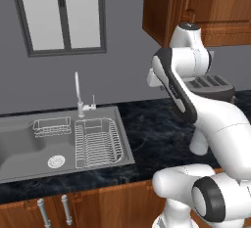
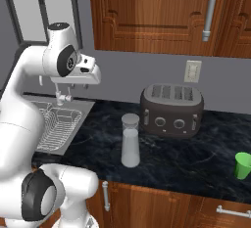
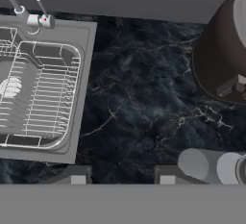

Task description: Place the pitcher and cup on the dining counter for serving.

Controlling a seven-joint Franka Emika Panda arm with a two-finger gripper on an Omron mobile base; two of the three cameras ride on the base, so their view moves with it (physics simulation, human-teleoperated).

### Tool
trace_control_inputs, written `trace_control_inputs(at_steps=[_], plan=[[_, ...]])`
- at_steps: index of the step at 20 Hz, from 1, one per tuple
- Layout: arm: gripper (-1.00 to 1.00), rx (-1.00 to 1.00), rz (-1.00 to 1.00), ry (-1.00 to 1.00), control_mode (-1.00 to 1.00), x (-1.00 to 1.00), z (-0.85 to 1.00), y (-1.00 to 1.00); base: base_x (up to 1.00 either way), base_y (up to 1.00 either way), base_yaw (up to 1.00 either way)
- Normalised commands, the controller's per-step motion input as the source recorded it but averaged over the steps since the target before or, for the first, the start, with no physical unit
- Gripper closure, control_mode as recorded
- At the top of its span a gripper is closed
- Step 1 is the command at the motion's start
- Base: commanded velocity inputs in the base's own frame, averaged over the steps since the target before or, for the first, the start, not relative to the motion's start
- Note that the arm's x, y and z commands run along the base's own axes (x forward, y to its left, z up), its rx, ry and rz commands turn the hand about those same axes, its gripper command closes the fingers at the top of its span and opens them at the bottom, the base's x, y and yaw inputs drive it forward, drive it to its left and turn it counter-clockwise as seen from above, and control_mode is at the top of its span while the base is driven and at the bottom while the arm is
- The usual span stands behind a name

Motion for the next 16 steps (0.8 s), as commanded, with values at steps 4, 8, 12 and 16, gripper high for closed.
trace_control_inputs(at_steps=[4,8,12,16], plan=[[-1.00,0.00,-0.03,0.00,-1.00,-0.28,-0.03,-0.31,0.00,0.00,0.00],[-1.00,0.01,-0.21,0.00,-1.00,-0.93,-0.13,-0.84,0.00,0.00,0.00],[-1.00,0.02,-0.29,0.00,-1.00,-0.84,-0.30,-1.00,0.00,0.00,0.00],[-1.00,0.02,-0.25,0.00,-1.00,-0.32,-0.45,-0.86,0.00,0.00,0.00]])
